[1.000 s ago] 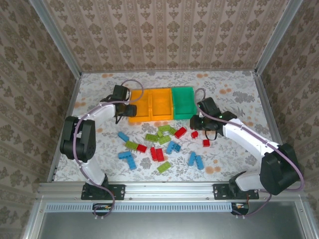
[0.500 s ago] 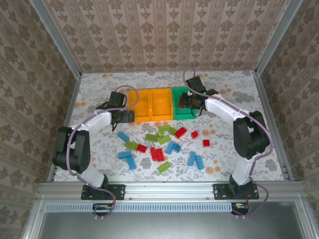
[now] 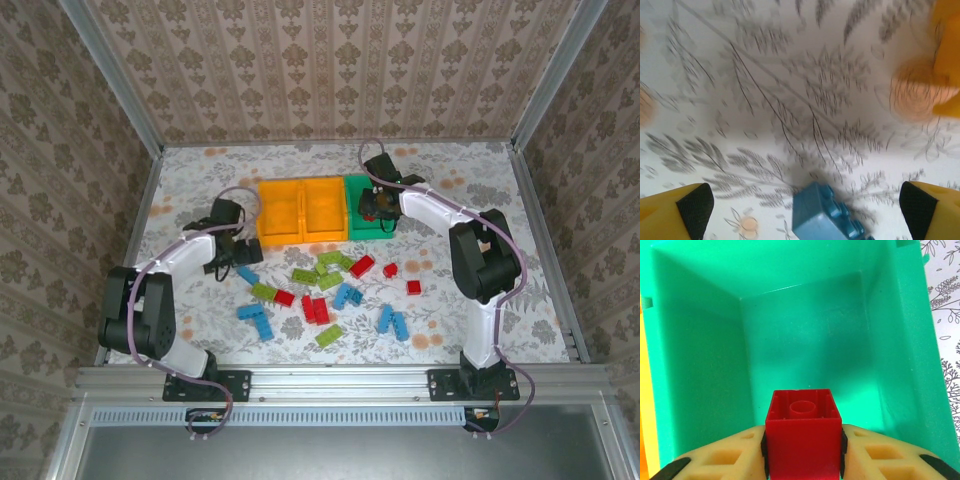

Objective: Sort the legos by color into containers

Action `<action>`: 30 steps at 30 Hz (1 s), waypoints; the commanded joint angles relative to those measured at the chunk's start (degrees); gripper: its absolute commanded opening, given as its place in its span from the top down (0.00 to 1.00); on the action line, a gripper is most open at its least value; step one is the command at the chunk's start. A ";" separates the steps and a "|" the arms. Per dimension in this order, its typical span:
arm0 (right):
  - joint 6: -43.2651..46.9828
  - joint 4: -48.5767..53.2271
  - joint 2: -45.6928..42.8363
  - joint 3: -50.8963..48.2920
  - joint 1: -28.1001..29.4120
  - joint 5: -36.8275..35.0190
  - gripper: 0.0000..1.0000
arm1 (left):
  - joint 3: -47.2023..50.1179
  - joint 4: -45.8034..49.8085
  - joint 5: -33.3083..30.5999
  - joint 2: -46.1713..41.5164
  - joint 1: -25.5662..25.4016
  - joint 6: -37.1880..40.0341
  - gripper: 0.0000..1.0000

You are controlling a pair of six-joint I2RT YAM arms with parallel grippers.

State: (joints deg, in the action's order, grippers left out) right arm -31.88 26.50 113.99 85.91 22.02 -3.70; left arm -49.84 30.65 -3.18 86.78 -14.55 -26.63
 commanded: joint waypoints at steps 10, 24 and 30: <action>-0.07 0.85 0.60 1.21 0.03 -0.45 0.37 | 3.59 4.33 8.06 -4.69 -1.60 -10.70 0.11; -0.69 -1.36 -13.08 -8.85 0.93 -1.90 0.18 | 2.11 0.42 9.69 2.53 -2.86 -11.36 0.44; -1.08 2.78 -20.77 -16.97 0.70 -5.84 0.16 | 1.77 -0.83 8.39 3.31 -2.60 -10.44 0.67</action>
State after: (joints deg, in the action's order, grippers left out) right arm -32.01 25.12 96.60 72.47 22.92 -6.04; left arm -47.07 31.44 4.67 89.10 -17.06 -37.74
